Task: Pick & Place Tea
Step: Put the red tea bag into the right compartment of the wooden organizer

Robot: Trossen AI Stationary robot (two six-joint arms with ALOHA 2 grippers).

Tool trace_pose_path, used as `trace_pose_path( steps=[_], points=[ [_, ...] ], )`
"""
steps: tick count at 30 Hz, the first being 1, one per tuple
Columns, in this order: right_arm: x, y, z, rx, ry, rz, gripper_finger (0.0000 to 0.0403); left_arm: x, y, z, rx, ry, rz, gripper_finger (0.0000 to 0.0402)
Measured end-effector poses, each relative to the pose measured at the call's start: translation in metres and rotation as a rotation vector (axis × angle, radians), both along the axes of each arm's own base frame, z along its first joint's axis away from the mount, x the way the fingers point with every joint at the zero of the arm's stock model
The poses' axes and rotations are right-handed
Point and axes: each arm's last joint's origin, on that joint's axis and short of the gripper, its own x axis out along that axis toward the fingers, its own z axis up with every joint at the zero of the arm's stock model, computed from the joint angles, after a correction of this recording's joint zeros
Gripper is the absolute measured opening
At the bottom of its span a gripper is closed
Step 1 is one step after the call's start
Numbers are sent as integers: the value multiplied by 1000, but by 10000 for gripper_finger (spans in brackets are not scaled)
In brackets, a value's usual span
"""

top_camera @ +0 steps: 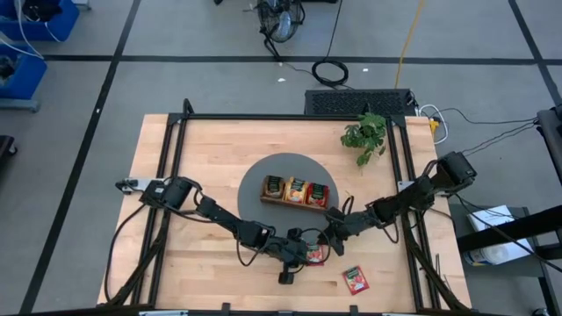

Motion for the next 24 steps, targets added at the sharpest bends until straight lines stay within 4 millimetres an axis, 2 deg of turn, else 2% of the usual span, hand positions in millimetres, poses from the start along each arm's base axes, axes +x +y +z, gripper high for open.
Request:
trace_pose_path(
  steps=[9,14,24],
  points=[
    [-6,2,-6,103,131,22,110,0,0,0,1,0,1,9],
    [-8,0,-9,33,145,32,110,0,0,0,4,-1,-2,8],
    [-9,-17,7,-80,119,-53,109,1,2,-9,-17,8,-9,9]
  ],
)
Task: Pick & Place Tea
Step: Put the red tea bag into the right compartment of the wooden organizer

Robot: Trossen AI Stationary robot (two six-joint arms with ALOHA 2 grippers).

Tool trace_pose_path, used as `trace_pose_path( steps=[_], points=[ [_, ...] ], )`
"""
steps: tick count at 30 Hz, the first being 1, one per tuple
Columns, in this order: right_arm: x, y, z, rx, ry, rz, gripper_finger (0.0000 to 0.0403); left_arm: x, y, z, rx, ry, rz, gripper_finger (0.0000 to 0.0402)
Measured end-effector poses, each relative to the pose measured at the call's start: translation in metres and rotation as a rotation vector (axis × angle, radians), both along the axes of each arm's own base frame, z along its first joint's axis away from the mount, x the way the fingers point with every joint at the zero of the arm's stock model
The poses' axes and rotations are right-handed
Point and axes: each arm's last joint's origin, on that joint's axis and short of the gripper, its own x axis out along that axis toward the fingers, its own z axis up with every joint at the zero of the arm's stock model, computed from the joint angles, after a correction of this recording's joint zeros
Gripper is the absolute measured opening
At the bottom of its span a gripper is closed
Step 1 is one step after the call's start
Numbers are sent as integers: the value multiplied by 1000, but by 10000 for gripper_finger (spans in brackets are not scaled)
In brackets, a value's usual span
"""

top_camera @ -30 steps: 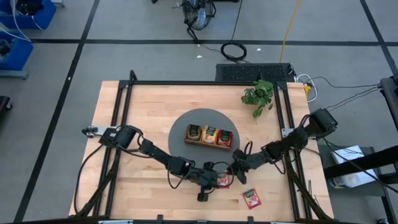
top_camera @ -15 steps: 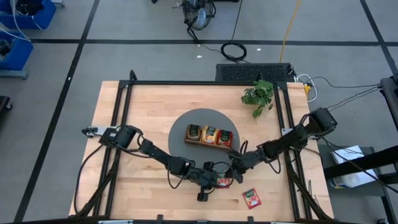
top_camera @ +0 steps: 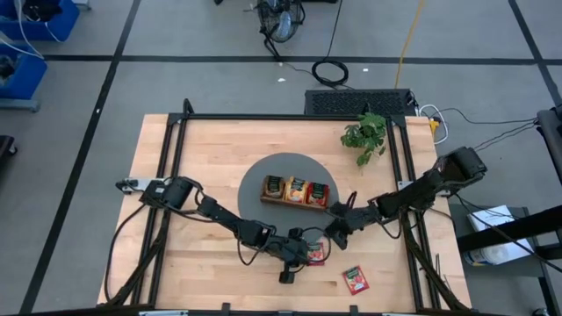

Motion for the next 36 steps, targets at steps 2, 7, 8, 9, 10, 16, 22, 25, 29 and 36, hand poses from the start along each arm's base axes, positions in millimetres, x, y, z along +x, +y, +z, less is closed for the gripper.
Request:
trace_pose_path(
  steps=[2,7,8,9,10,16,22,25,29,36],
  points=[
    [-3,-3,1,7,38,-18,109,0,0,0,-3,1,-1,12],
    [-3,1,2,83,54,9,109,0,0,0,-5,1,-4,4],
    [-3,3,4,91,34,17,109,0,1,0,-5,1,-4,5],
    [-2,5,5,97,19,23,109,0,1,0,-5,0,-4,7],
    [-2,6,6,106,8,24,109,0,1,0,-5,0,-4,9],
    [-2,8,6,104,-1,13,109,1,0,0,-6,-7,-5,5],
    [-1,6,14,-37,-97,68,109,1,0,0,-6,-7,-6,4],
    [3,8,25,-89,-161,71,109,1,0,0,-6,-7,-6,7],
    [10,19,44,-160,-196,97,109,1,0,0,-5,-7,-7,7],
    [8,38,44,-185,-12,4,109,1,0,0,-7,-7,-7,9]
  ],
)
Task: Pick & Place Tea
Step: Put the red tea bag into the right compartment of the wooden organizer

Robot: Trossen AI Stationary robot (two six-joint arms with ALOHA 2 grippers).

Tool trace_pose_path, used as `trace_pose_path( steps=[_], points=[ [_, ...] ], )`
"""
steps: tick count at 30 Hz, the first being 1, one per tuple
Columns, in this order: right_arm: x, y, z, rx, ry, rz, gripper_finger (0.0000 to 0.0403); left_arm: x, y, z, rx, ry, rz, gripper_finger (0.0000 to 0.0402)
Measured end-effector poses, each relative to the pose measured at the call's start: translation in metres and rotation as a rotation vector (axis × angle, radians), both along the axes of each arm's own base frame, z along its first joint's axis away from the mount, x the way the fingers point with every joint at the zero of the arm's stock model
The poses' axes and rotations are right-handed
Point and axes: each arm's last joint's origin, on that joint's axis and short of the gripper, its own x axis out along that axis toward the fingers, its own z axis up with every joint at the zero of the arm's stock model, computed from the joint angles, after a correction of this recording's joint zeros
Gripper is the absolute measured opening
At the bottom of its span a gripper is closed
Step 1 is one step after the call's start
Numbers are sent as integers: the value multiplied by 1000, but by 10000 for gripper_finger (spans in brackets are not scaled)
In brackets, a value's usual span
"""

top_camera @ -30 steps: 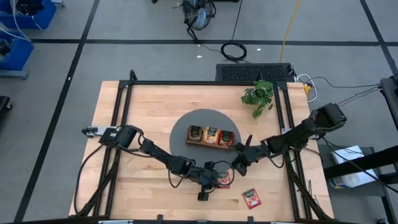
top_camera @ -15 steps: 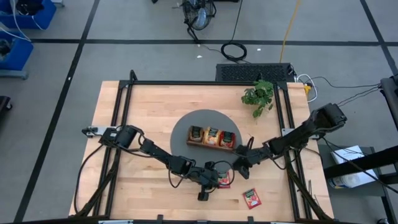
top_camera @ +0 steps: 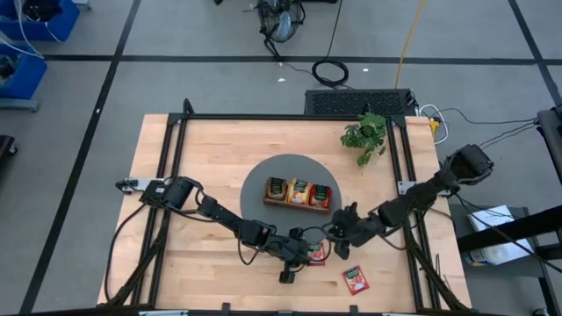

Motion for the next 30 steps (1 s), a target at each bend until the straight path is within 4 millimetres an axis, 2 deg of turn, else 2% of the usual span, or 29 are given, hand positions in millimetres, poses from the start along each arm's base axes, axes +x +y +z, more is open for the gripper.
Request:
trace_pose_path(
  steps=[7,17,30],
  points=[
    [4,7,-22,52,48,-74,110,0,0,0,-2,-4,0,9],
    [14,13,-33,66,0,-48,110,0,0,0,0,-4,0,11],
    [15,17,-28,87,-28,64,110,0,0,0,0,-4,0,4]
  ],
)
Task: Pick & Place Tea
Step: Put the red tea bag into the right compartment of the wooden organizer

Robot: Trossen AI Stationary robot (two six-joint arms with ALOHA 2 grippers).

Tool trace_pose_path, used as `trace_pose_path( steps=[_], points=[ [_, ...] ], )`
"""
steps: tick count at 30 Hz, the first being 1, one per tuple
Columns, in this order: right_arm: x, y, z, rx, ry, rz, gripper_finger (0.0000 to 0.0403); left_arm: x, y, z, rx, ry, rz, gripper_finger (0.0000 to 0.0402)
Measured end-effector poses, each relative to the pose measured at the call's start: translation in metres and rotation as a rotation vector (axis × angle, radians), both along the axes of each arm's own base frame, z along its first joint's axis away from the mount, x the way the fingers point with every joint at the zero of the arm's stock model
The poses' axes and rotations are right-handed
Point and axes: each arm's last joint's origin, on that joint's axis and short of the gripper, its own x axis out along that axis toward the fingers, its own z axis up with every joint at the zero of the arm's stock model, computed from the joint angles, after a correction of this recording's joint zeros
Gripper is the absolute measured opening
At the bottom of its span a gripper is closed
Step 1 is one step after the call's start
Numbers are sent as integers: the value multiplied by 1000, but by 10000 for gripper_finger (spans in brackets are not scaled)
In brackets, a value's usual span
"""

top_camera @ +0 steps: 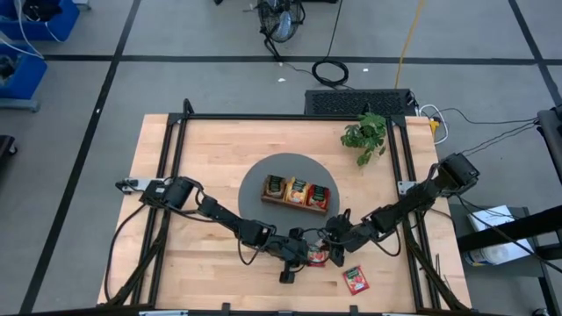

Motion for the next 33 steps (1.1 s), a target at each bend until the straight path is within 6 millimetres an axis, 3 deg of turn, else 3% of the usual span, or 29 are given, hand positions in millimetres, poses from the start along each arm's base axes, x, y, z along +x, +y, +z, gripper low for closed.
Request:
trace_pose_path(
  steps=[8,14,23,28,33],
  points=[
    [4,4,8,41,-81,63,110,0,0,0,-1,0,0,4],
    [-2,1,0,31,33,33,109,0,0,0,-1,0,0,8],
    [-2,1,0,11,20,56,107,0,0,0,1,-1,-1,11],
    [-2,0,0,-27,10,54,75,0,0,0,13,-8,-13,6],
    [-3,1,0,-54,2,83,13,0,0,0,25,-16,-20,30]
  ],
)
